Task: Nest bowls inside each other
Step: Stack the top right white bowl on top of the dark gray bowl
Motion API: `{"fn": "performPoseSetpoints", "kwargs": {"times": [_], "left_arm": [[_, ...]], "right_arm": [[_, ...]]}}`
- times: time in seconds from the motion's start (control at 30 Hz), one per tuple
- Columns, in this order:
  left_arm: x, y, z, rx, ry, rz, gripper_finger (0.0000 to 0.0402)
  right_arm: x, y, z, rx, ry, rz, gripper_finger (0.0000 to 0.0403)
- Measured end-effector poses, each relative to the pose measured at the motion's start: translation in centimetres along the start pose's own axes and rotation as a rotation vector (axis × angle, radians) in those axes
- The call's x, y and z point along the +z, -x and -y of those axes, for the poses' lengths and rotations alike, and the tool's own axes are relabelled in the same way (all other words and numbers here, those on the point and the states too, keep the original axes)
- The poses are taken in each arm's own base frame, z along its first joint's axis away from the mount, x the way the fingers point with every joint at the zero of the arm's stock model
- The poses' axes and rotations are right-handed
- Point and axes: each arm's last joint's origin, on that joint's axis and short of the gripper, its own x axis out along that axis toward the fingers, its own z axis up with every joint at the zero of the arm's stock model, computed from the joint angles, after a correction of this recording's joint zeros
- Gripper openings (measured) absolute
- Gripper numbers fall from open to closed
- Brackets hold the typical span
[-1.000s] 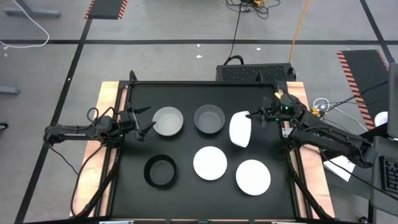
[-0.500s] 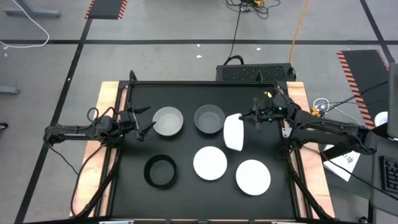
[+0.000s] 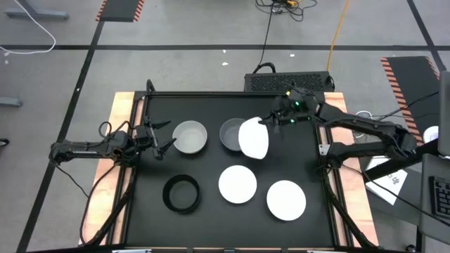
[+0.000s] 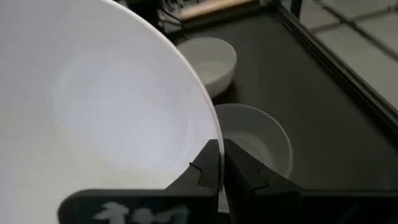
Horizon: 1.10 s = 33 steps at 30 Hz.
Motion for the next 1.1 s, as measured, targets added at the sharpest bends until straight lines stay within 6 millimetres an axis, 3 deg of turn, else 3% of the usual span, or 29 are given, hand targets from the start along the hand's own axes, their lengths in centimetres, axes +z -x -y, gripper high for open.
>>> {"fn": "performPoseSetpoints", "kwargs": {"times": [0.4, 0.7, 1.1], "left_arm": [[-0.1, 0.0, 0.0, -0.002, -0.034, -0.013, 0.0395], [-0.1, 0.0, 0.0, -0.002, -0.034, -0.012, 0.0395], [-0.1, 0.0, 0.0, -0.004, -0.040, -0.012, 0.0395]], "right_arm": [[3.2, -3.3, 3.8, -0.044, -0.057, -0.210, 0.0000], [4.5, -6.3, 6.4, -0.047, -0.068, -0.319, 0.0000], [6.6, -9.1, 8.3, -0.090, -0.059, -0.508, 0.0000]]}}
